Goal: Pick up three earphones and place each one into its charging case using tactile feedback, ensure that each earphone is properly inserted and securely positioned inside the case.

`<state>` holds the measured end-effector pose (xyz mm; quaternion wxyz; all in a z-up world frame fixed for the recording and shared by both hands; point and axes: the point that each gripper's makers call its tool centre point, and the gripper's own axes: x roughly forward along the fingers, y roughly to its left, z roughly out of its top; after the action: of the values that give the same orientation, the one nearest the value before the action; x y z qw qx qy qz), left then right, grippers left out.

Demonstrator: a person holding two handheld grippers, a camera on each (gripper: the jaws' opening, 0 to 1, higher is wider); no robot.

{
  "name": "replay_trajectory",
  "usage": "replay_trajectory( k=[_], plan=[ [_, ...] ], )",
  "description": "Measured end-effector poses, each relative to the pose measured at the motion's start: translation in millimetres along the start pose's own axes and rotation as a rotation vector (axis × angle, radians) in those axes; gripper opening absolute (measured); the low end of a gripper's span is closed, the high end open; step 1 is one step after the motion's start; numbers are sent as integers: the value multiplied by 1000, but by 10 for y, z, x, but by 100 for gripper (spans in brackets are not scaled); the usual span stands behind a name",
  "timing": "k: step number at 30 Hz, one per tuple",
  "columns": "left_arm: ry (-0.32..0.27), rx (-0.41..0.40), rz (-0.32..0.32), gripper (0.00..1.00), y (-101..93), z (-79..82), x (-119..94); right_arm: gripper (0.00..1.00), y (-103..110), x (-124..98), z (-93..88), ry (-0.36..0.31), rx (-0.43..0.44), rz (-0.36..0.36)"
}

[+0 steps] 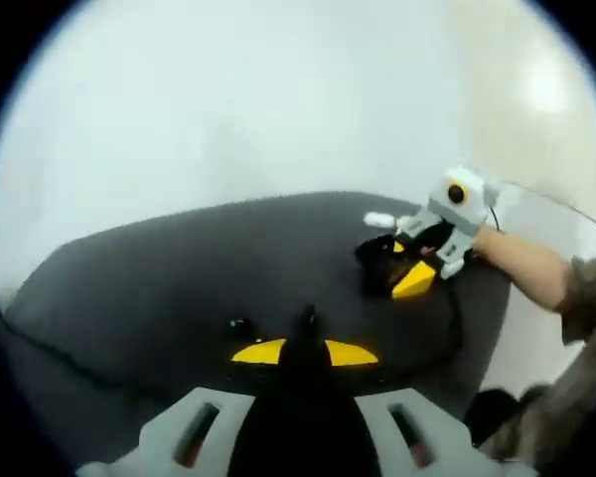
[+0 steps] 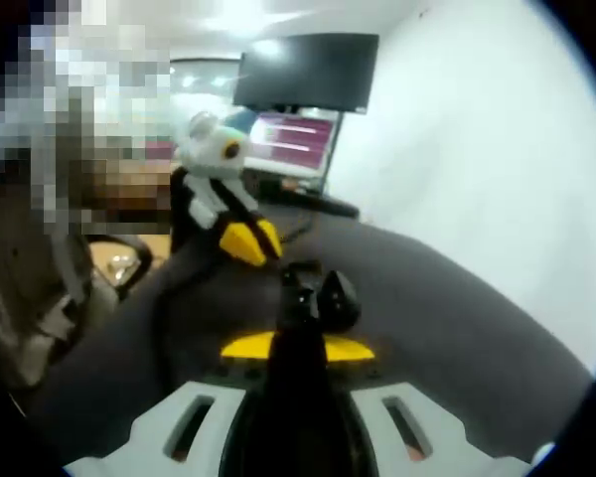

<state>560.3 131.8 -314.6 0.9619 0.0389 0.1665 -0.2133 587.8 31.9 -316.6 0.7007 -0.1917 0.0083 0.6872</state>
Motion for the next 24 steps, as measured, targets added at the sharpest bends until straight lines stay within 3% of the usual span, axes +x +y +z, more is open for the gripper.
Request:
replay_trajectory(
  k=[2, 5, 9, 15, 17, 21, 24],
  plan=[
    [-3, 48, 51, 10, -2, 1, -14, 18, 1, -1, 1, 0, -3, -1],
    [-8, -2, 27, 14, -121, 1, 10, 18, 0, -2, 1, -1, 0, 1],
    [-58, -23, 133, 19, -34, 45, 24, 18, 2, 3, 5, -1, -4, -1],
    [-59, -71, 136, 7, -139, 9, 143, 18, 0, 6, 8, -3, -10, -6],
    [-46, -43, 199, 4, -40, -6, 143, 18, -2, 6, 8, -3, -13, -7],
    [-58, -82, 213, 9, -12, -23, 150, 18, -7, 8, 5, -4, -15, -7],
    [-54, -95, 197, 20, -64, -15, 150, 18, -10, 10, 1, -4, -15, -8]
  ],
)
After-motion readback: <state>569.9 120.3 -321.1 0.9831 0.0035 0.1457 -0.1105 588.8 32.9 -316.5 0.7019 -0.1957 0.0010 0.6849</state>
